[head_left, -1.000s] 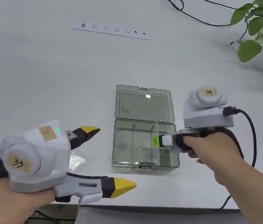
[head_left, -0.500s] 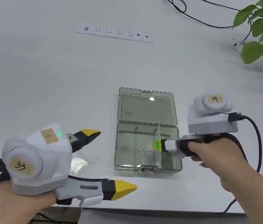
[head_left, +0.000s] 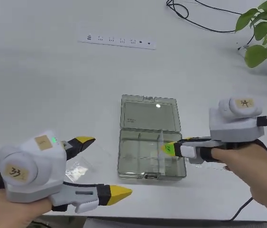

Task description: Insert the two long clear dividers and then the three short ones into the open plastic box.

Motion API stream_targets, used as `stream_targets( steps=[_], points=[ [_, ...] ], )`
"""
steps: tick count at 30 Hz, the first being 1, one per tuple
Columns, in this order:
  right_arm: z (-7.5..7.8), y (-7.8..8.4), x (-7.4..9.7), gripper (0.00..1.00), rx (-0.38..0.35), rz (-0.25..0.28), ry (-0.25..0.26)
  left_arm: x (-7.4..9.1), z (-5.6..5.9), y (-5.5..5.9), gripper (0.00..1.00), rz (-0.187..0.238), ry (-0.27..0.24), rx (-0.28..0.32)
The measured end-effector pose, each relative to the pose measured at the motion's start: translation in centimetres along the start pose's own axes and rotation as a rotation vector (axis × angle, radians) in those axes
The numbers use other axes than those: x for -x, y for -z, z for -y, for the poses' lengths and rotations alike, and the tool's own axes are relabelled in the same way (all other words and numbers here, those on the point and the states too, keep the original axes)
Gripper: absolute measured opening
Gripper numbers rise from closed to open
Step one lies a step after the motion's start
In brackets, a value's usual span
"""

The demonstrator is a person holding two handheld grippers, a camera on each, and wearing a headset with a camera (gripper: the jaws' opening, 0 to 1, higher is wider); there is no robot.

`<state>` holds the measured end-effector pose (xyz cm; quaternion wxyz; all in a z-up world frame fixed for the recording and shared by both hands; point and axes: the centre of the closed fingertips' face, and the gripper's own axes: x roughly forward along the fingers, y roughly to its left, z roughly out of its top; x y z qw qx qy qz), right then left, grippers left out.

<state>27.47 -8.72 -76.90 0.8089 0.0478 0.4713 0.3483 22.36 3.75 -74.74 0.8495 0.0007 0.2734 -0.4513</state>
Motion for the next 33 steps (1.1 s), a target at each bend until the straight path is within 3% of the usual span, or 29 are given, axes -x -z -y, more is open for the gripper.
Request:
stream_targets(
  steps=[12,16,17,19,25,33],
  points=[
    [-0.6,0.2,4.1,0.48,0.161,0.064,-0.041,1.2,-2.3,1.8,0.85,-0.083,-0.071,0.015],
    [-0.8,0.4,5.0,0.55,0.270,0.089,-0.054,1.7,-3.4,3.4,0.80,-0.163,-0.112,0.033],
    [-0.9,0.5,5.3,0.56,0.291,0.098,-0.062,1.6,-3.5,3.3,0.80,-0.160,-0.111,0.022],
    [-0.9,0.5,5.8,0.57,0.330,0.121,-0.076,1.7,-3.7,4.0,0.80,-0.195,-0.120,0.033],
    [-0.3,1.2,6.7,0.65,0.376,0.149,-0.103,1.7,-4.4,5.4,0.76,-0.276,-0.142,0.038],
    [0.6,2.8,7.8,0.73,0.461,0.197,-0.142,1.5,-5.1,6.5,0.67,-0.376,-0.178,0.048]
  ],
)
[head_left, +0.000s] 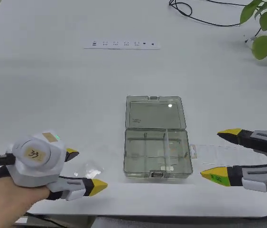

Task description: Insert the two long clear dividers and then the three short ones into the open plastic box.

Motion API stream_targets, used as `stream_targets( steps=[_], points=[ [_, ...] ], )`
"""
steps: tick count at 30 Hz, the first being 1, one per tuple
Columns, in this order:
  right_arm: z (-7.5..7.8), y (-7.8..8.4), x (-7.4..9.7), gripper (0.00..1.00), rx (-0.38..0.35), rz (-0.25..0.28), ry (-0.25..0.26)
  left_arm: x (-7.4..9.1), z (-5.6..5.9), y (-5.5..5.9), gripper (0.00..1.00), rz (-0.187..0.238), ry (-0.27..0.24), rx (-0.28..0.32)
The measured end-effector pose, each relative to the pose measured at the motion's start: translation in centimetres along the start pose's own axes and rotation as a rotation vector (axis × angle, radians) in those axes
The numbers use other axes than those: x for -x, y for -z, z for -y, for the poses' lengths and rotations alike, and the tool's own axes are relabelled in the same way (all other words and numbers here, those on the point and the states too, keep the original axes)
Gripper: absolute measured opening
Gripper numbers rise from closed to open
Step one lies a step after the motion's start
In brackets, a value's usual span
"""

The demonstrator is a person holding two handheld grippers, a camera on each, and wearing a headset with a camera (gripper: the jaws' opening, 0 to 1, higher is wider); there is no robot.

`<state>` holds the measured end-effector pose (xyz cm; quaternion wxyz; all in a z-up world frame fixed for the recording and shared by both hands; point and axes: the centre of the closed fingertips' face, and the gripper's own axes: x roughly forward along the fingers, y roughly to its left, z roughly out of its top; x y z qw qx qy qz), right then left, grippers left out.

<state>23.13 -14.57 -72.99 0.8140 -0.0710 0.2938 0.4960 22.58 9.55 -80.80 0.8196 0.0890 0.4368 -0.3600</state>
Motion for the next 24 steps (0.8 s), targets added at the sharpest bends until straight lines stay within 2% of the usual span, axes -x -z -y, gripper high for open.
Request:
stream_targets(
  steps=[6,8,11,17,22,24],
  points=[
    [0.0,0.9,0.8,0.79,0.048,0.035,-0.007,-0.9,-0.8,1.0,0.60,-0.072,-0.028,0.018],
    [0.1,1.4,0.9,0.80,0.057,0.029,-0.006,-1.2,-1.0,1.6,0.57,-0.112,-0.038,0.028],
    [0.1,2.1,1.0,0.81,0.065,0.019,-0.006,-1.5,-1.1,1.8,0.56,-0.127,-0.043,0.028],
    [0.0,2.2,1.2,0.80,0.061,0.033,0.001,-2.5,-1.5,3.0,0.49,-0.202,-0.067,0.039],
    [0.1,2.0,1.3,0.80,0.056,0.047,0.010,-2.8,-1.5,3.0,0.46,-0.219,-0.082,0.048],
    [0.1,1.9,1.4,0.80,0.052,0.059,0.015,-2.7,-1.7,3.1,0.44,-0.233,-0.097,0.025]
  ],
)
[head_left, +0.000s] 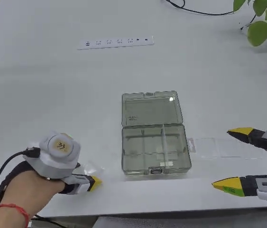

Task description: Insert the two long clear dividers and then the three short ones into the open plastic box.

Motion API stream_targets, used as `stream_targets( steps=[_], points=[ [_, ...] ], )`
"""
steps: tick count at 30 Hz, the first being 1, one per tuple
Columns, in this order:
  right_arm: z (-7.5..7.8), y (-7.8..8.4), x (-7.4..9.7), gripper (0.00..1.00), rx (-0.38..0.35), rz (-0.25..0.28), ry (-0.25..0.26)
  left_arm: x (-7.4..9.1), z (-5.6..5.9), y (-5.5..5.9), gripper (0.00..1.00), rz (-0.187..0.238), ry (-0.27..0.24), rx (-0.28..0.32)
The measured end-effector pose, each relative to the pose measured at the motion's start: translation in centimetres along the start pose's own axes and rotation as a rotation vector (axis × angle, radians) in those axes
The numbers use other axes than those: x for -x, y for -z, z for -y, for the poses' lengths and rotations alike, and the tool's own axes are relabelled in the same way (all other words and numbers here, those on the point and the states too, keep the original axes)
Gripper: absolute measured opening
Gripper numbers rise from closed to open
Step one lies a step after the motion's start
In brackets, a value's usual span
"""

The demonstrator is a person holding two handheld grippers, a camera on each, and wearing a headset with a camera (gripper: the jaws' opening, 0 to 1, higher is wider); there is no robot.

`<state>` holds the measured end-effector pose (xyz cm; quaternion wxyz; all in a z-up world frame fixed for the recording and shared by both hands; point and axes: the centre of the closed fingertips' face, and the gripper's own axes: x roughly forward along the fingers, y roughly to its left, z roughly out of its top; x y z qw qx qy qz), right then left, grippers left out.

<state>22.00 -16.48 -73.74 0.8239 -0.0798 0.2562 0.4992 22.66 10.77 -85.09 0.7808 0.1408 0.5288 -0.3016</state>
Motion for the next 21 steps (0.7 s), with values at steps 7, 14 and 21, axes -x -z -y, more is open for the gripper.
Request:
stream_targets(
  steps=[7,14,21],
  points=[
    [-0.12,0.16,-0.01,0.80,-0.005,0.000,-0.004,-0.20,-0.25,0.29,0.39,-0.041,-0.060,-0.066],
    [-0.20,0.01,-0.02,0.80,-0.002,0.007,-0.005,-0.20,-0.37,0.33,0.37,-0.059,-0.072,-0.076],
    [-0.40,-0.02,-0.03,0.79,0.002,0.009,-0.003,-0.16,-0.61,0.30,0.32,-0.063,-0.069,-0.064]
  ],
)
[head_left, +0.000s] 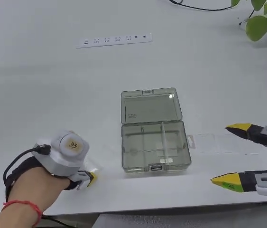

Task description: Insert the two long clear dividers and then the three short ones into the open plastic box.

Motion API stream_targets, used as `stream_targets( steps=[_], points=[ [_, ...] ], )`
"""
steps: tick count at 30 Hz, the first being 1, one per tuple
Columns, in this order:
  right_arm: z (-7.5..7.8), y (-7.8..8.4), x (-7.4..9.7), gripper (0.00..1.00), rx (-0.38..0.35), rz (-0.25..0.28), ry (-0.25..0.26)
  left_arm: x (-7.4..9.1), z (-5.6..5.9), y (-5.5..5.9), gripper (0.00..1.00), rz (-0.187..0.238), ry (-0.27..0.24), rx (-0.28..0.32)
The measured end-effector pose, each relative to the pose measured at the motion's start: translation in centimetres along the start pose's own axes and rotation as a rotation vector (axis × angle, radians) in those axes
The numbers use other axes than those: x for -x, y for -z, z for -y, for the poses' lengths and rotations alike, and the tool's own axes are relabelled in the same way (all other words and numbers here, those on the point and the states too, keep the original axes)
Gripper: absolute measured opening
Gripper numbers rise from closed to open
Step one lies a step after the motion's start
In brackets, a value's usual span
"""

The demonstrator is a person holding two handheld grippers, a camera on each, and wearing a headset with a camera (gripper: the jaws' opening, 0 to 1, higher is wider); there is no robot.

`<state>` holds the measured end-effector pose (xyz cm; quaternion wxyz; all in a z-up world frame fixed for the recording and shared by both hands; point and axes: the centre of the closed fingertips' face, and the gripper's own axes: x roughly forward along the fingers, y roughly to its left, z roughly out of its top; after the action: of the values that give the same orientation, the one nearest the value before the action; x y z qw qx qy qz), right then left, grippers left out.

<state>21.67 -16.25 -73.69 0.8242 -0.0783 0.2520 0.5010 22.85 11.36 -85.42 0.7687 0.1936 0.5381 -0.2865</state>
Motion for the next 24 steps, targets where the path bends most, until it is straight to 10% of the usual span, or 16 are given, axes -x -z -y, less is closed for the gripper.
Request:
stream_targets(
  steps=[19,24],
  points=[
    [-0.5,0.1,0.0,0.79,-0.010,-0.008,0.003,0.3,0.3,-0.3,0.30,0.049,0.056,0.081],
    [-0.9,-0.7,-0.2,0.79,-0.002,-0.007,-0.003,1.2,0.6,-1.1,0.30,0.130,0.089,0.165]
  ],
)
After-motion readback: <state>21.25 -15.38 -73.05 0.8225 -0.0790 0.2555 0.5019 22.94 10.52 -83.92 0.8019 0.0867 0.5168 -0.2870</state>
